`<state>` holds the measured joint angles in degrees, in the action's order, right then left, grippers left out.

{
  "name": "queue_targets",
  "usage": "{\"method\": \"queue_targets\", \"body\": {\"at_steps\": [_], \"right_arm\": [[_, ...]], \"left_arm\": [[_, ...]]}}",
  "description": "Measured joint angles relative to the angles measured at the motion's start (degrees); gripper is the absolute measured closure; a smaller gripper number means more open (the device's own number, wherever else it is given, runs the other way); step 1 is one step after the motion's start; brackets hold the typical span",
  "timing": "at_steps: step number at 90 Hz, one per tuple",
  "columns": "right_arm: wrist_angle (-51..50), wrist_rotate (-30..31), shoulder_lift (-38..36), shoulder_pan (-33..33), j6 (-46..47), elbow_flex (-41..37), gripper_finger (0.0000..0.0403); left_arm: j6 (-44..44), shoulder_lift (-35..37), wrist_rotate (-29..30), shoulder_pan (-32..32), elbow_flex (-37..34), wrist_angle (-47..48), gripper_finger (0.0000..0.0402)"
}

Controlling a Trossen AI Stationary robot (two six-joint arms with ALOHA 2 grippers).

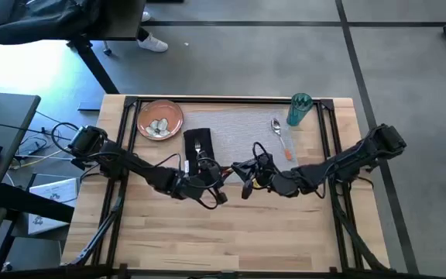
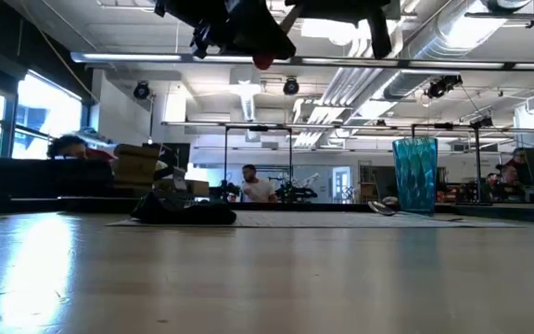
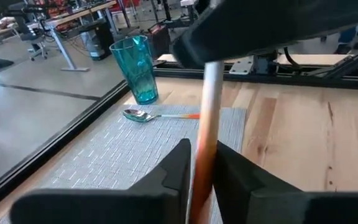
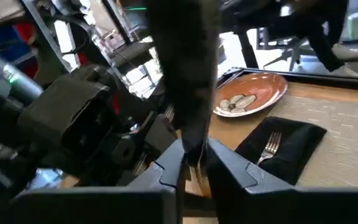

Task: Set table place
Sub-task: Put the orange table knife on the gray table mat beside the orange spoon

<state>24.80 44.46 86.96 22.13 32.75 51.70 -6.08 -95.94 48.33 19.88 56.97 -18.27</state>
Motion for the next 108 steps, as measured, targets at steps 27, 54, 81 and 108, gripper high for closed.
{"method": "queue_targets", "body": {"at_steps": [27, 54, 81, 108], "right_arm": [[0.7, -1.7, 0.0, 0.0, -2.9, 0.0, 0.0279], [-3.4, -4.1, -3.6, 1.0, -11.1, 0.0, 0.0274], [-23.5, -9.6, -14.6, 4.1, -8.5, 0.0, 0.0274], [-18.7, -15.0, -14.5, 6.2, -18.3, 0.0, 0.0274]], "left_arm": [[-0.9, 0.0, -0.9, 0.1, 0.0, 0.0, 0.0398], [-2.3, 0.5, -5.3, 0.1, 0.0, -0.1, 0.04], [-5.8, 3.0, -14.7, 0.0, 0.0, -1.4, 0.0401], [-7.7, 3.0, -42.0, -0.7, 0.0, -8.9, 0.0401]]}}
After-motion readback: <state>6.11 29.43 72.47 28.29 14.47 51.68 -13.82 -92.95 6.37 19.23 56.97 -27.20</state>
